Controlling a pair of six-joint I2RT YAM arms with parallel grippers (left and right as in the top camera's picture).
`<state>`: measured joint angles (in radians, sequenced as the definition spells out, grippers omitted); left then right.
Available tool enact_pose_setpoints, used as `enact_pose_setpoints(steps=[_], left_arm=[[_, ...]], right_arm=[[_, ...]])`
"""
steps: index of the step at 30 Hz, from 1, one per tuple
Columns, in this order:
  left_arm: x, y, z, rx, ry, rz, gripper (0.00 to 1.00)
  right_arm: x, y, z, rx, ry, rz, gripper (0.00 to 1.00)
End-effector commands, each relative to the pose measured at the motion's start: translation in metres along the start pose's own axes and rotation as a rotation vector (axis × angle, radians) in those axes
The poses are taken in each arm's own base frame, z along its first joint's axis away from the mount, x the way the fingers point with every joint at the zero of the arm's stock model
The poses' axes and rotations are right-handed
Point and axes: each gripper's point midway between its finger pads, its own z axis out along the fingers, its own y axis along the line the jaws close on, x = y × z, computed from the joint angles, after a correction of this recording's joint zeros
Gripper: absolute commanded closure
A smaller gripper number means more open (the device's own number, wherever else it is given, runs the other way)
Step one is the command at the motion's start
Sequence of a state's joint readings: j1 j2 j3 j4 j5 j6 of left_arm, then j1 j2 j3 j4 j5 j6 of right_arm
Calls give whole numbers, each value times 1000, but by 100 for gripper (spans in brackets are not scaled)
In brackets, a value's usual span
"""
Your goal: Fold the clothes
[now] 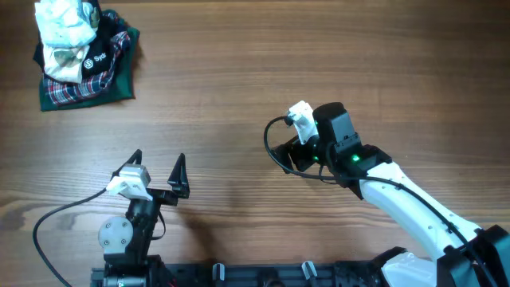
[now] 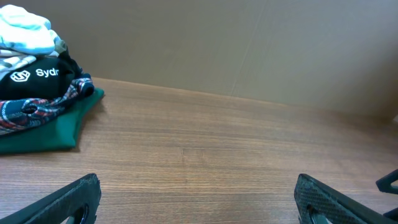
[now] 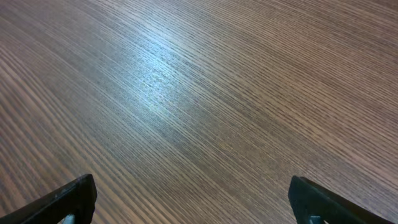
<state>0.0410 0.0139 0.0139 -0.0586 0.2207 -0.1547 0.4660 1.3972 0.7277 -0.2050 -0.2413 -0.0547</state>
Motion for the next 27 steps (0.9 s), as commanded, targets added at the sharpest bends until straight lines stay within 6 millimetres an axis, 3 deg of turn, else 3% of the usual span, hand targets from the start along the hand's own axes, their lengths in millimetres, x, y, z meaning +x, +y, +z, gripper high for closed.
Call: enact_pose_setpoints(steps=[1, 5, 7, 9, 11, 13, 16, 19, 21, 25, 27], left_arm=[[1, 2, 0, -9, -4, -10, 0], [1, 2, 0, -9, -4, -10, 0], [1, 2, 0, -9, -4, -10, 0], [1, 2, 0, -9, -4, -10, 0], [1, 2, 0, -9, -4, -10, 0], [2, 2, 0, -9, -3, -10, 0], [2, 2, 0, -9, -3, -10, 0], [2, 2, 0, -9, -3, -10, 0], [2, 2, 0, -9, -3, -10, 0], [2, 2, 0, -9, -3, -10, 0], [2, 2, 0, -9, -3, -10, 0]], right_arm=[[1, -2, 2, 8, 6, -17, 0], [1, -2, 2, 8, 6, -16, 0], [-14, 1, -13, 12, -54, -31, 0], [-45, 1, -52, 61, -197, -75, 0], [-63, -26, -87, 207, -296, -72, 0], [-78, -63, -139, 328, -433, 4, 0], [-92, -102, -205, 482, -625, 96, 0], [-93, -113, -254, 623, -781, 90, 0], [-82, -110, -263, 661, -878, 70, 0], [-23, -110, -240, 648, -928, 174, 0], [-6, -107, -235, 654, -948, 174, 0]])
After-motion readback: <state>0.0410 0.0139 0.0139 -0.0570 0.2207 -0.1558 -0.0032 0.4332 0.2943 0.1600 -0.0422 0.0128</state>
